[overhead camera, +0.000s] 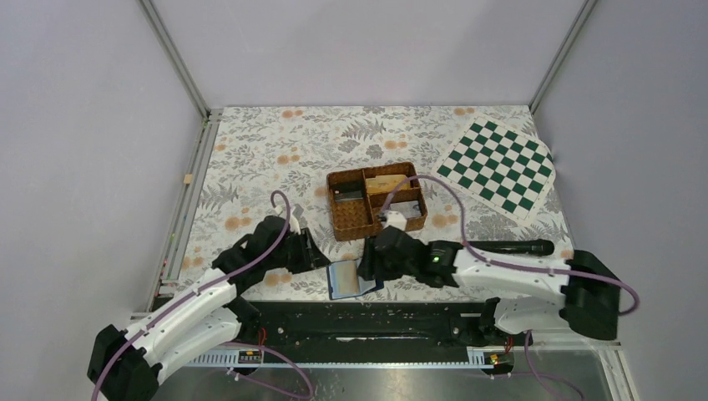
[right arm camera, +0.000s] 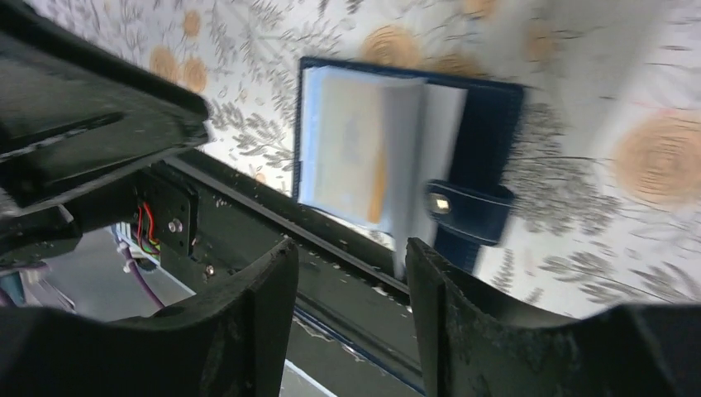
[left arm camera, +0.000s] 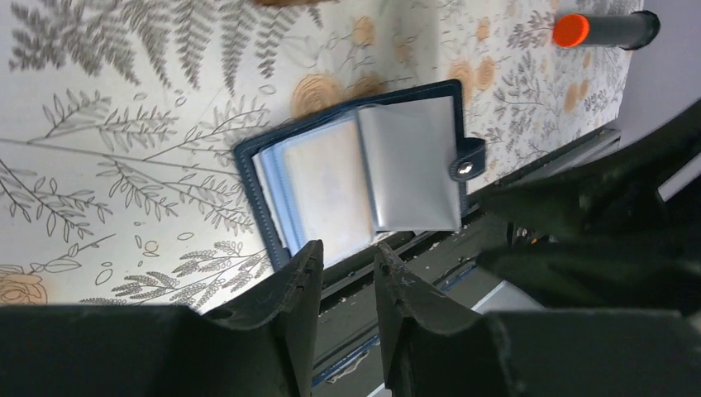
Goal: Take the credit cards out of the card holder
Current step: Remove the credit card from the card holder.
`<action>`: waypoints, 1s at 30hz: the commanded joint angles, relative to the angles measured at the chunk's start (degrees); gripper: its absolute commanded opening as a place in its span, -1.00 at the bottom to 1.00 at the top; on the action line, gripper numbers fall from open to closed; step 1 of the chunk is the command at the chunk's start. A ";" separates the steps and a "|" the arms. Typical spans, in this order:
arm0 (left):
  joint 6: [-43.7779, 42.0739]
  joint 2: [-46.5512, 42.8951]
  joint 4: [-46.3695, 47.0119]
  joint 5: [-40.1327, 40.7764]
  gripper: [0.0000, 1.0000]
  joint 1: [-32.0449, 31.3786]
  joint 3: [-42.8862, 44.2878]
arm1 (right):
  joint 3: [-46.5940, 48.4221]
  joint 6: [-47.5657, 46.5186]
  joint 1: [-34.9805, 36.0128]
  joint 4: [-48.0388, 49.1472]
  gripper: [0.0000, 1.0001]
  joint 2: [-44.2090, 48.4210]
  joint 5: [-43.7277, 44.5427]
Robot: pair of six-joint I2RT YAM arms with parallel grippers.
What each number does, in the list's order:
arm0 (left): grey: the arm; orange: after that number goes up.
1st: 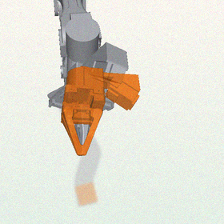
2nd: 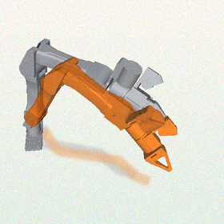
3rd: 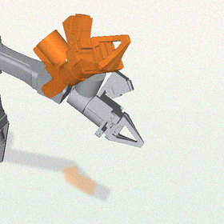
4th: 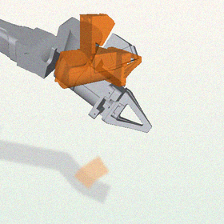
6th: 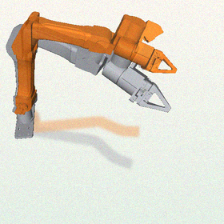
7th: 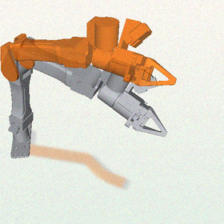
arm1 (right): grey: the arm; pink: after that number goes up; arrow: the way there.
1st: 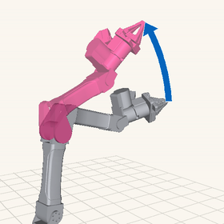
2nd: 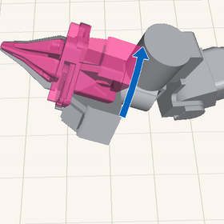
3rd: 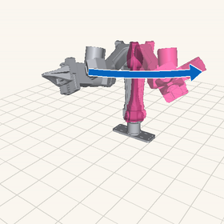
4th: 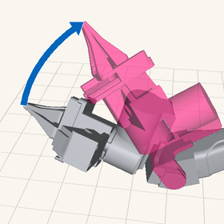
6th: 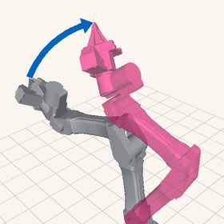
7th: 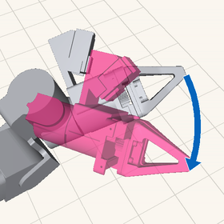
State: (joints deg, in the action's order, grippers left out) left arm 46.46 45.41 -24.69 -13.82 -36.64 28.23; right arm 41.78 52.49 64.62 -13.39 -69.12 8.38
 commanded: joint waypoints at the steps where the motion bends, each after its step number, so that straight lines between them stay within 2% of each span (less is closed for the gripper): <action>1: 7.80 -2.96 10.67 -1.34 -0.42 0.44 -5.65 | 7.98 0.64 5.04 6.80 0.17 -8.97 1.43; 5: 8.36 -2.51 13.01 -1.10 -0.42 0.43 -8.11 | 11.52 0.53 7.18 6.58 0.20 -17.04 2.34; 11: 8.71 -0.39 15.55 -1.60 -0.46 0.50 -11.34 | 11.49 -2.25 7.04 6.46 0.32 -21.43 7.21; 18: 8.89 1.88 18.36 -3.73 -0.49 0.37 -13.11 | 6.28 -2.41 5.84 7.28 0.16 -20.14 9.54; 25: 7.77 0.46 17.20 -1.92 -0.46 -0.03 -13.41 | -4.58 -0.54 4.84 12.71 0.05 -15.46 9.04; 30: 7.69 0.21 19.11 -2.31 -0.30 -1.34 -13.76 | -11.12 2.85 4.72 19.09 -0.26 -11.67 7.46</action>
State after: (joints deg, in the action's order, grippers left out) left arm 54.85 46.41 -10.13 -15.86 -36.99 15.22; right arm 35.27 52.07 69.69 1.74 -83.40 15.51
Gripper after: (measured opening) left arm 0.319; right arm 0.430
